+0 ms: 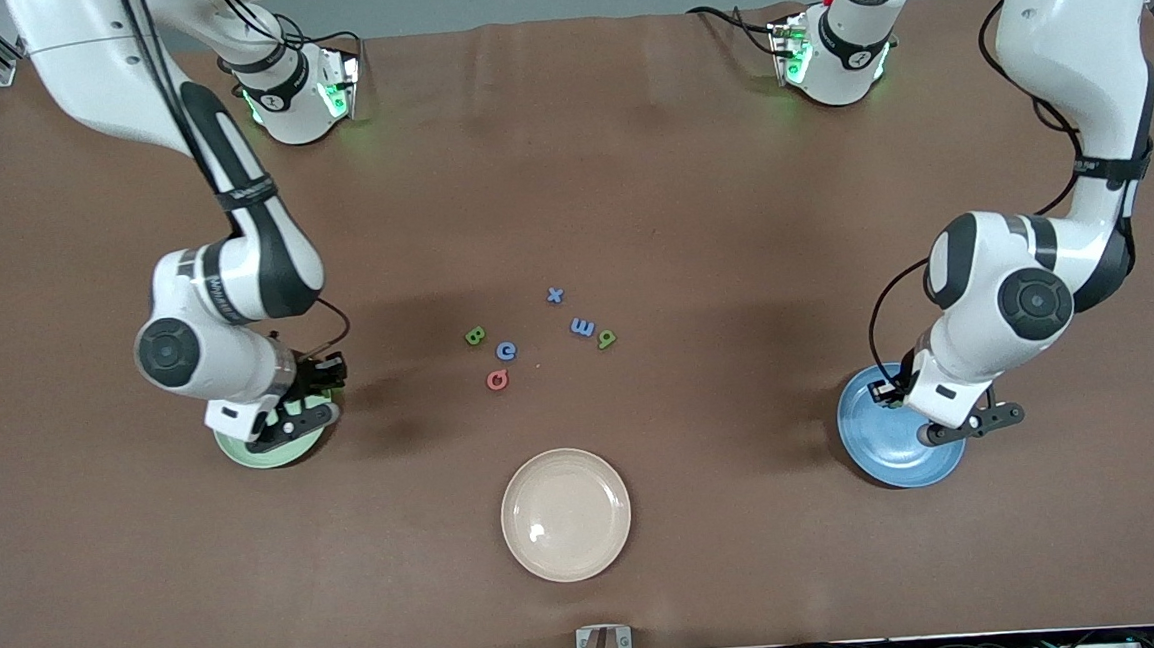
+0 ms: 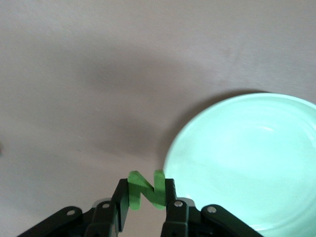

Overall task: Sort upper and lower case letters into plates
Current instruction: 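Drop n on the blue plate while the right gripper drops N on green, then grasp the green q with the left gripper while the right gripper grasps Q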

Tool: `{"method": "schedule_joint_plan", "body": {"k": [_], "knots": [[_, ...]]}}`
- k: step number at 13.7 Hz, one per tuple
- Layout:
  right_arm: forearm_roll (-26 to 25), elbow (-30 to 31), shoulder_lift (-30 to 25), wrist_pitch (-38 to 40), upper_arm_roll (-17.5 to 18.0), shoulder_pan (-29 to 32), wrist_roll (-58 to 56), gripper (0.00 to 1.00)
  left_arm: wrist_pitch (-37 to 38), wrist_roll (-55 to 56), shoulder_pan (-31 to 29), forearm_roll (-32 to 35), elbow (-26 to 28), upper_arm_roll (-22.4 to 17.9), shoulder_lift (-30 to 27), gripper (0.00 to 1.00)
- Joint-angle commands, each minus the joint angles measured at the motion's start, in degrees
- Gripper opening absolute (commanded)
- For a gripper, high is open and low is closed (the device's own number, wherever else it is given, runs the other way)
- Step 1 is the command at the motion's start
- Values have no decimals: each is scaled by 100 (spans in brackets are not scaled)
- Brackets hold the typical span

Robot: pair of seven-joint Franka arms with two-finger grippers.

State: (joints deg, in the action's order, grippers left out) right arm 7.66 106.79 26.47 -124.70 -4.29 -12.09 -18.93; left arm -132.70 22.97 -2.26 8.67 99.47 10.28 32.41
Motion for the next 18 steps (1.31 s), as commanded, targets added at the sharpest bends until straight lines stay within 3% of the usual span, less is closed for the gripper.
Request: {"method": "schedule_joint_plan", "body": {"k": [1,3,4,6,9,10,11,12,13,16,18], "knots": [[-63,341,-81,-229,104,522,-916,0,42,-91,-3,125,-305,35,353,25],[-72,587,-46,-702,104,769,-1489,0,42,-91,-38,554,-489,44,555,35],[-81,736,-20,-1000,95,787,-1596,0,25,-74,-38,609,-490,44,591,52],[-90,817,120,-1240,104,849,-1684,0,24,-12,-56,609,-463,53,547,100],[-90,869,288,-1442,104,840,-1685,2,95,241,-21,556,-411,123,407,100],[-90,904,314,-1469,104,831,-1685,7,130,469,-3,556,-341,132,337,100],[-90,905,306,-1417,104,831,-1667,22,182,628,14,548,-314,219,275,100],[-90,905,297,-1390,104,814,-1623,75,278,812,15,548,-340,403,266,100],[-90,896,280,-1373,104,831,-1614,100,323,1058,32,556,-358,544,266,100],[-81,668,192,-926,112,814,-1370,100,315,1726,374,627,-489,642,292,100],[-81,318,-36,-85,130,552,-311,100,297,2052,620,627,-533,651,292,100]]}}
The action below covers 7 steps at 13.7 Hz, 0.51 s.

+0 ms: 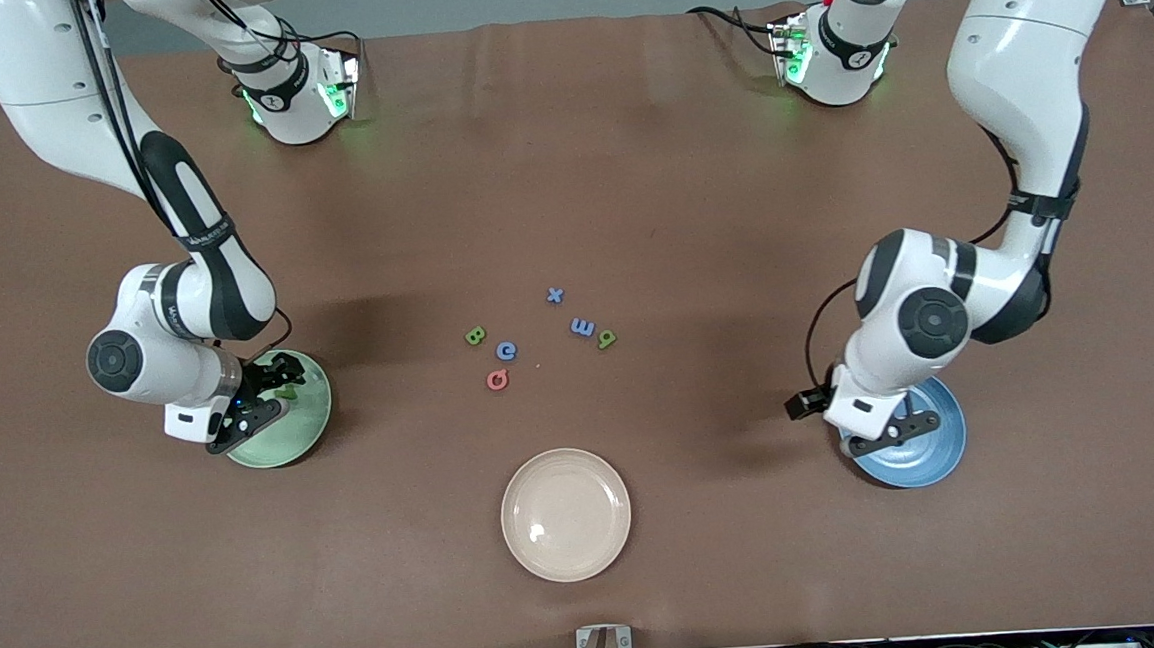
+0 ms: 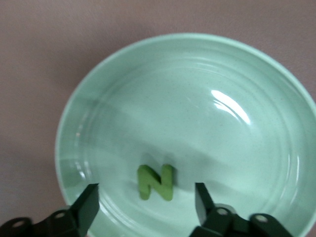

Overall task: Sort upper and lower case letters into plates
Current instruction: 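Grasp the green q with the left gripper while the right gripper grasps Q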

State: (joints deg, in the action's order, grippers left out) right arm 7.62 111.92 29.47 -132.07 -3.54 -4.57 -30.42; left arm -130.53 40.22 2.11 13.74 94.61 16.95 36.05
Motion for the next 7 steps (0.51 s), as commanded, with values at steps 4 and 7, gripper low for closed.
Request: {"method": "schedule_joint_plan", "body": {"k": [4,7], "knots": [[-76,-574,-425,920,64,-1299,3949,100,-16,1424,816,112,-30,-16,95,99],[12,-724,-372,710,72,-1801,5498,100,-349,2452,1440,51,-48,-16,306,92]]}}
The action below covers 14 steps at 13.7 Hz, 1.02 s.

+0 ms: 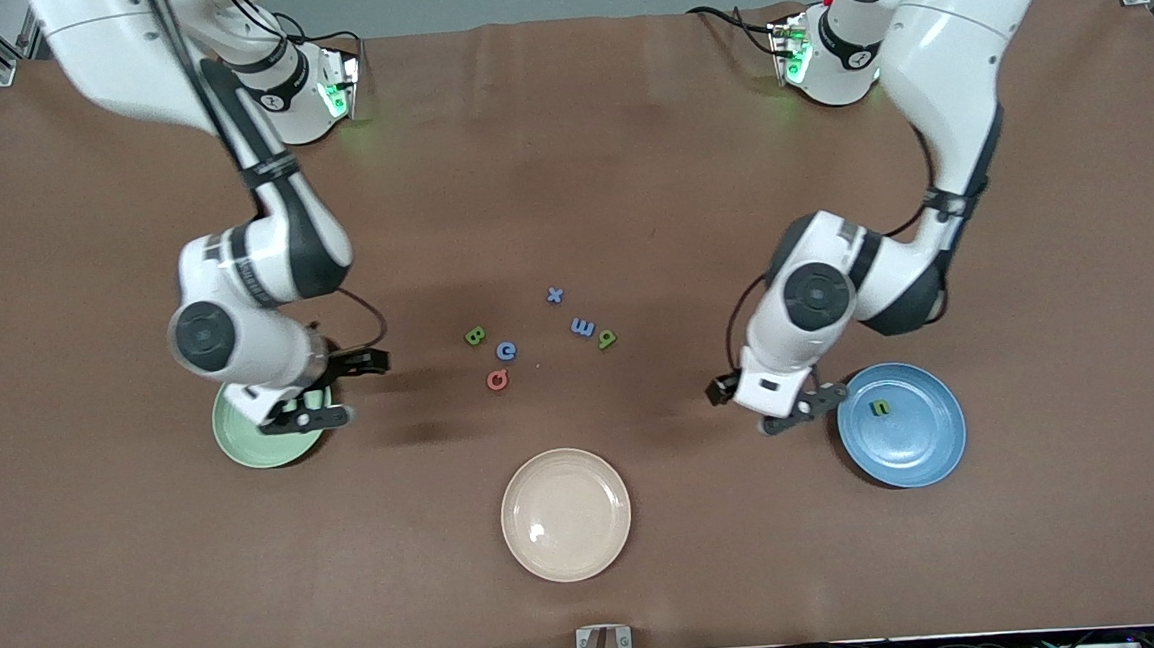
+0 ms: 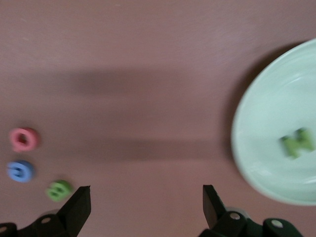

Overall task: Sort upper and lower case letters into plates
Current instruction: 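Grasp the green q with the left gripper while the right gripper grasps Q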

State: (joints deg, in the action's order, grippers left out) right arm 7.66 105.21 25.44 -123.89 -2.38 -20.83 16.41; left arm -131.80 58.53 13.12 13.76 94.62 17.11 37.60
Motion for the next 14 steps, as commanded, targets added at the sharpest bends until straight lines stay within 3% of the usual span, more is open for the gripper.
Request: {"method": "schedule_joint_plan", "body": {"k": [1,5,8,12,14], "knots": [[7,-53,101,-309,-43,-385,1273,100,-275,903,497,65,-49,-32,168,89],[-2,-526,741,-724,-43,-913,2715,100,-276,1859,971,48,-49,-32,177,78],[-10,-1255,1330,-715,-44,-1090,3280,100,-276,2285,1140,22,-49,-41,274,78],[-89,-1494,1718,-742,-52,-1292,3729,100,-276,2793,1402,22,-75,-41,440,79],[-98,-1548,1789,-759,-52,-1380,3738,94,-276,3032,1535,30,-311,-41,607,79]]}}
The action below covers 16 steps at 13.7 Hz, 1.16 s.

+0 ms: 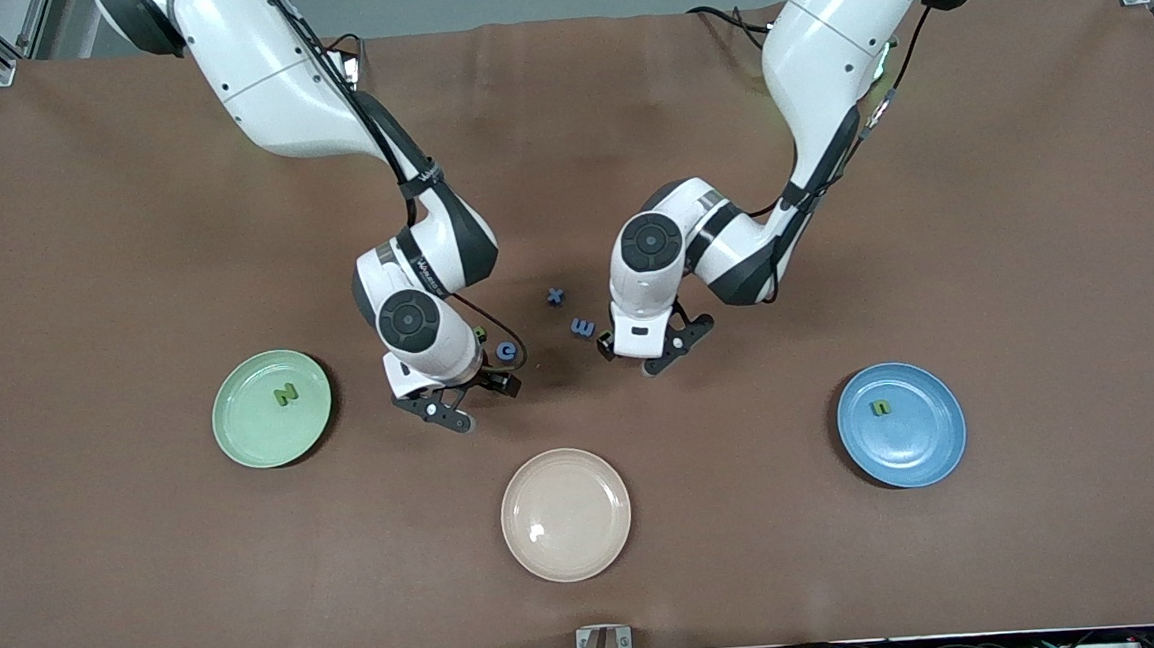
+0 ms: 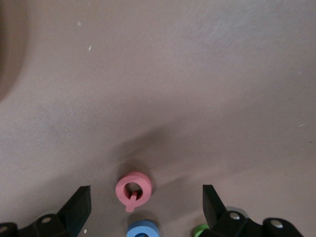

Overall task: Sort upper and lower case letters into plates
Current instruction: 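Grasp the green q with the left gripper while the right gripper grasps Q, then drop q on the blue plate while the right gripper drops Q on green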

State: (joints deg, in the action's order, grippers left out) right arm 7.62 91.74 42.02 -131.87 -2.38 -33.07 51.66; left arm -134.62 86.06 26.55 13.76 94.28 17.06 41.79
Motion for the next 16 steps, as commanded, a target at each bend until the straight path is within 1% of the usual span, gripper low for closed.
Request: {"method": "schedule_joint_plan", "body": {"k": [1,6,9,11,12,13,14,16], "knots": [[-95,-201,157,21,-52,-208,213,89,6,297,228,22,-340,-36,233,79],[-95,-148,210,-146,-52,-270,292,74,-3,279,254,66,-560,-36,462,78],[-95,-148,236,-172,-61,-191,283,73,-125,279,281,75,-639,-45,576,76],[-95,-148,245,-251,-70,-182,275,64,-134,279,281,66,-718,-45,646,76],[-103,-139,245,-252,-70,-173,283,57,-134,279,281,66,-718,-45,664,76],[-103,-130,245,-260,-70,-191,283,51,-134,262,281,83,-719,-45,673,69],[-103,-69,245,-287,-70,-217,292,47,-134,262,290,92,-719,-45,682,66],[-95,-34,245,-331,-70,-243,292,43,-134,271,290,92,-719,-45,717,64]]}}
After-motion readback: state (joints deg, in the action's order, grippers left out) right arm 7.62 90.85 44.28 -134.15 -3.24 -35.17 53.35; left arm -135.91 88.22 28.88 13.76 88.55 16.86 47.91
